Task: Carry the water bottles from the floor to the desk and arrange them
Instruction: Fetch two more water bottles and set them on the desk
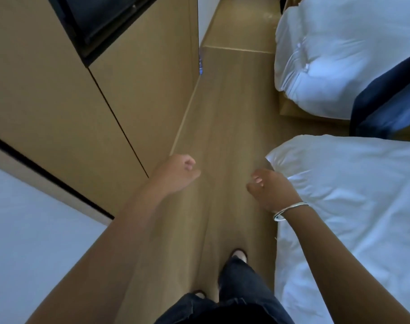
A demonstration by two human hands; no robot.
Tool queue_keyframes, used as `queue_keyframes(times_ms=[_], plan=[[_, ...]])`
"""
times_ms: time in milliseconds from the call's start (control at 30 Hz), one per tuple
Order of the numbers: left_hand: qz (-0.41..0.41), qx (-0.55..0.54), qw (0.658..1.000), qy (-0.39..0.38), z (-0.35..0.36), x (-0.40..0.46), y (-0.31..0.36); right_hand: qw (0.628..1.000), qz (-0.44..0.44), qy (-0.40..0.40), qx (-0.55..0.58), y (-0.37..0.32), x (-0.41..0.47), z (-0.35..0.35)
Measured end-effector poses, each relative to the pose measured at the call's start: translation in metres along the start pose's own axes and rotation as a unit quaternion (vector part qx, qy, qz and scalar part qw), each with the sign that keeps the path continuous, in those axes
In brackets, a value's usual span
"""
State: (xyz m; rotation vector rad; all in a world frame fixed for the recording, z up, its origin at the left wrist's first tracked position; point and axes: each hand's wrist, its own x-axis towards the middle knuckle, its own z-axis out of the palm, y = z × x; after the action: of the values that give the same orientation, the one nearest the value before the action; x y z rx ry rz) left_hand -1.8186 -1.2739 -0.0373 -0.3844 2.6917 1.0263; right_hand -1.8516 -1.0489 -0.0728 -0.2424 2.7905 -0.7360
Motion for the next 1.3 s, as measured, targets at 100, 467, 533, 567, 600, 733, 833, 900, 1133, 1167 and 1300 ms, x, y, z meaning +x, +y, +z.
queue_keyframes(times_ms=[100,467,533,567,600,733,833,900,1133,1167,1300], plan=[[0.004,0.012,1.0,0.0,-0.002,0.058,0.013,1.0,-0.006,0.002,0.001,0.009,0.06,-0.009],[0.003,0.002,0.999,0.033,-0.014,0.269,0.1,0.999,-0.019,-0.033,-0.021,0.045,0.282,-0.07],[0.004,0.005,0.999,0.035,-0.016,0.296,0.109,0.999,-0.025,-0.039,-0.027,0.047,0.312,-0.08],[0.002,0.008,0.999,0.034,-0.017,0.308,0.112,0.998,-0.027,-0.044,-0.029,0.048,0.326,-0.084],[-0.001,0.01,0.999,0.033,-0.019,0.319,0.116,0.998,-0.03,-0.048,-0.031,0.049,0.339,-0.088],[-0.003,0.003,0.999,0.045,-0.025,0.365,0.125,0.997,-0.037,-0.055,-0.033,0.051,0.388,-0.098],[0.002,0.01,0.999,0.048,-0.03,0.402,0.129,0.997,-0.037,-0.054,-0.027,0.05,0.423,-0.101],[0.003,0.011,0.999,0.045,-0.035,0.431,0.131,0.998,-0.035,-0.053,-0.02,0.049,0.449,-0.103],[0.032,0.009,0.999,0.03,-0.066,0.555,0.139,0.999,-0.022,-0.038,-0.016,0.034,0.562,-0.113],[0.035,0.008,0.999,0.025,-0.073,0.574,0.14,0.999,-0.017,-0.039,-0.016,0.029,0.58,-0.116],[0.048,-0.007,0.999,0.016,-0.104,0.653,0.15,1.0,0.004,-0.025,0.0,0.008,0.653,-0.127]])
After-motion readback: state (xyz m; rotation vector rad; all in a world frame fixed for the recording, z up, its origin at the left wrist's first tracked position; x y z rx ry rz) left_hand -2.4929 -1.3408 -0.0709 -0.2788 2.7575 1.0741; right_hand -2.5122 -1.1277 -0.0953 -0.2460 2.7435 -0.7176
